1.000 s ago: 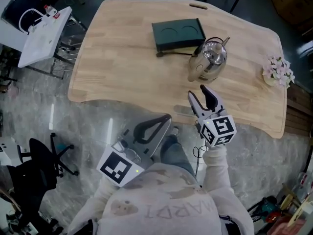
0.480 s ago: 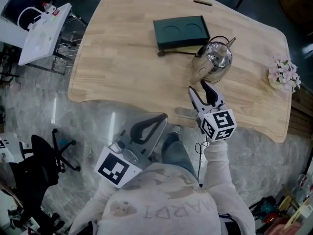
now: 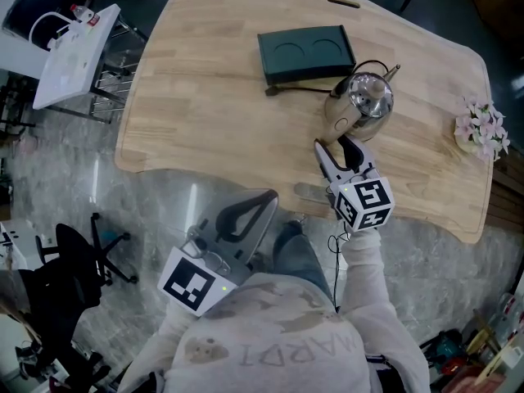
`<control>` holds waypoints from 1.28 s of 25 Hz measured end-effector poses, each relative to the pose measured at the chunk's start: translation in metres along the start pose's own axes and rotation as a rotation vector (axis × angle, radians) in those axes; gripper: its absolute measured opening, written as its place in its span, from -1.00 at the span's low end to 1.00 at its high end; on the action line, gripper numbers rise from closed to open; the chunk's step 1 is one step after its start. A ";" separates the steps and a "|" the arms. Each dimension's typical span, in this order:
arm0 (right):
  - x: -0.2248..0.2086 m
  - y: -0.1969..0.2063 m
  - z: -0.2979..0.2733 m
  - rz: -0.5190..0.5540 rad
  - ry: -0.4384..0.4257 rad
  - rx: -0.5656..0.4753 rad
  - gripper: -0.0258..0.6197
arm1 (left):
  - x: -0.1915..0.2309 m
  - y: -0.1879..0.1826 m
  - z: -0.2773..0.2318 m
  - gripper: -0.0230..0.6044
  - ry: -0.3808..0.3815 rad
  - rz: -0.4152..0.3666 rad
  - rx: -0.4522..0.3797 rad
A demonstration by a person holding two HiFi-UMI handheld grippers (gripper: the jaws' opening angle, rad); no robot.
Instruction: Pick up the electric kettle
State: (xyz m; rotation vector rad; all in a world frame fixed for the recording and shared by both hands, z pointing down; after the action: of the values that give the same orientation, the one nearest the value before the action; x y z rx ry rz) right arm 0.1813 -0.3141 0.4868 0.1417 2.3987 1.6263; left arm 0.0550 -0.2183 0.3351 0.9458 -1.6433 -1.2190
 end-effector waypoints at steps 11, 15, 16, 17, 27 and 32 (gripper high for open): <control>0.003 0.000 -0.019 0.002 -0.007 -0.003 -0.35 | 0.008 0.003 0.000 -0.89 -0.023 0.001 0.017; 0.004 0.000 -0.025 0.005 -0.012 -0.004 -0.35 | 0.010 0.004 0.001 -0.89 -0.032 0.002 0.027; 0.004 -0.001 -0.026 0.005 -0.013 -0.004 -0.35 | 0.010 0.004 0.001 -0.89 -0.034 0.002 0.029; 0.005 -0.001 -0.027 0.005 -0.014 -0.005 -0.35 | 0.010 0.005 0.001 -0.89 -0.036 0.001 0.032; 0.012 0.000 -0.040 -0.004 -0.022 -0.002 -0.35 | 0.014 0.008 0.001 -0.89 -0.045 0.004 0.044; 0.015 0.000 -0.045 0.013 -0.034 0.001 -0.35 | 0.016 0.009 0.003 -0.89 -0.052 0.007 0.045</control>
State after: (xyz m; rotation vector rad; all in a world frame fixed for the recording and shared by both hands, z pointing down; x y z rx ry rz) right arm 0.1560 -0.3515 0.5003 0.1848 2.3781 1.6152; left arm 0.0456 -0.2300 0.3462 0.9423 -1.7197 -1.2154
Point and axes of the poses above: the fingertips, and each gripper's own axes: z backward along the fingers, x to its left, y out of its underside, the point moved 2 cm from there along z, backward along the fingers, and after that the axes turned 15 degrees about y, right-handed, at the moved point
